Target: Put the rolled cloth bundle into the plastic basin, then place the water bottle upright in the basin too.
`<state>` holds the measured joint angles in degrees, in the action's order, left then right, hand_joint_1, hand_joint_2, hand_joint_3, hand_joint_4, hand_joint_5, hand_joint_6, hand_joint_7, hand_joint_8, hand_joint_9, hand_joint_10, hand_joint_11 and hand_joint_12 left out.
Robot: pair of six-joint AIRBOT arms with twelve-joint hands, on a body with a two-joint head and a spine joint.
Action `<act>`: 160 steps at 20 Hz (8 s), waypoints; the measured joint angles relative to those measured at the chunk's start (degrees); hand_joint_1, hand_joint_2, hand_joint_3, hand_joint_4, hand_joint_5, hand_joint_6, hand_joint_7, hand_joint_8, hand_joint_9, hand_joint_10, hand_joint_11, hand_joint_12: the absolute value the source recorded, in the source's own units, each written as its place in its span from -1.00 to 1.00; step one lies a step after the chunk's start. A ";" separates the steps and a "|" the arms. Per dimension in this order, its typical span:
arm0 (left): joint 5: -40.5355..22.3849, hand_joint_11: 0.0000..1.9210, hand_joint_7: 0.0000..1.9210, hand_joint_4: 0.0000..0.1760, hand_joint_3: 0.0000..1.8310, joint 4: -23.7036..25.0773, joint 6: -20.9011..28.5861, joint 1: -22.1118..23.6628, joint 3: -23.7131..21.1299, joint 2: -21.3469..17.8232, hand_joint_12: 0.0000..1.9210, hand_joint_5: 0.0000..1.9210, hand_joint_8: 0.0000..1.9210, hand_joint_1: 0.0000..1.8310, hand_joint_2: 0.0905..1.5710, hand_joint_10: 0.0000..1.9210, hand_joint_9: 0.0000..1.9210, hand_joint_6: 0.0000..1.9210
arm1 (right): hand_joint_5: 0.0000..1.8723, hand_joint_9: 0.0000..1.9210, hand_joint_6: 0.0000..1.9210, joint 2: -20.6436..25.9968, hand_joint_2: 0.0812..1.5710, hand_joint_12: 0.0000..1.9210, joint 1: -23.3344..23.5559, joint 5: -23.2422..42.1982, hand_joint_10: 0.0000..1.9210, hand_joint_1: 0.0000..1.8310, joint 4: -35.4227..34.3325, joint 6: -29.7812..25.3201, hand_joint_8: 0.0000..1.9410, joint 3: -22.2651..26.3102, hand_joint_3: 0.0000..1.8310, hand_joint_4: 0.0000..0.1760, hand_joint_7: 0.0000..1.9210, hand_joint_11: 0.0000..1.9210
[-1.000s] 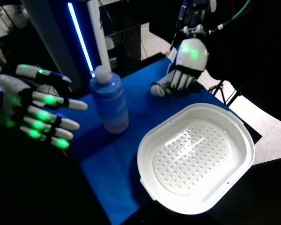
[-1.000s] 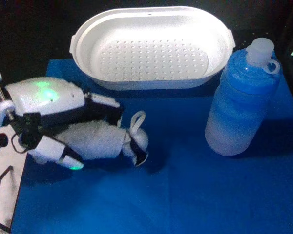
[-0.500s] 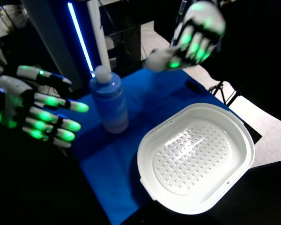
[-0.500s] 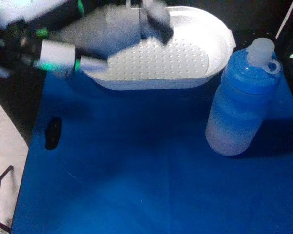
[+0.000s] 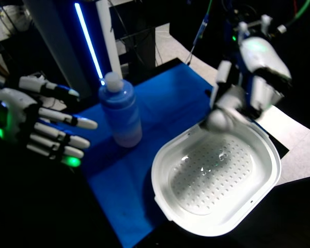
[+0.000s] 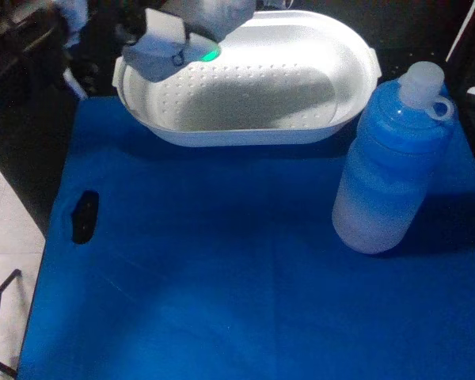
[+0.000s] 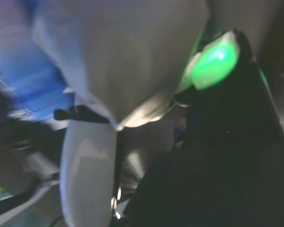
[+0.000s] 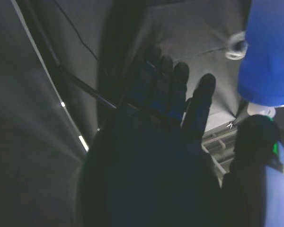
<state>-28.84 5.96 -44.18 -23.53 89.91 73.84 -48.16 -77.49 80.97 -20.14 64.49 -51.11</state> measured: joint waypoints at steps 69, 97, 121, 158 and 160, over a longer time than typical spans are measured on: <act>-58.45 -1.00 -0.97 1.00 -1.00 -33.11 4.85 -54.69 -37.97 -20.48 -1.00 -0.93 -0.99 -0.28 0.00 -1.00 -1.00 -0.99 | -0.84 -0.79 -1.00 -15.06 0.16 -0.95 18.80 -5.33 -0.99 0.00 2.69 -6.03 -1.00 -9.14 -1.00 1.00 -0.71 -0.70; -58.73 -0.97 -0.98 1.00 -1.00 -33.94 6.47 -55.52 -37.94 -19.30 -0.99 -0.93 -1.00 -0.26 0.06 -1.00 -0.94 -1.00 | -0.36 -0.06 0.74 -10.58 0.37 0.85 27.43 -9.94 0.70 0.55 10.88 -6.10 0.64 -10.93 -1.00 -1.00 -0.19 -0.06; -59.45 -1.00 -1.00 1.00 -1.00 -31.45 7.76 -55.60 -36.70 -20.09 -1.00 -0.97 -1.00 -0.39 0.02 -1.00 -1.00 -1.00 | -0.31 -0.12 0.70 -29.42 0.42 0.78 48.68 -33.81 0.36 0.62 4.63 -6.21 0.31 -40.09 -1.00 -1.00 -0.13 -0.30; -59.93 -0.97 -1.00 1.00 -1.00 -30.21 9.29 -55.65 -36.00 -19.32 -0.98 -0.97 -1.00 -0.35 0.06 -1.00 -1.00 -1.00 | -0.75 -0.70 -1.00 -33.24 0.25 -0.53 45.18 -34.12 -1.00 -0.29 3.45 -6.43 -1.00 -42.69 -1.00 0.45 -0.66 -0.94; -59.93 -0.98 -1.00 1.00 -1.00 -30.23 9.29 -55.63 -36.00 -19.32 -0.99 -0.97 -1.00 -0.35 0.06 -1.00 -1.00 -1.00 | -0.83 -0.81 -1.00 -32.11 0.21 -0.53 45.09 -33.24 -1.00 -0.34 4.33 -6.45 -1.00 -41.42 -1.00 0.98 -0.76 -1.00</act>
<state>-88.77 -24.27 -34.89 -79.15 53.91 54.52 -80.27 -32.40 47.72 -15.81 58.04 -92.53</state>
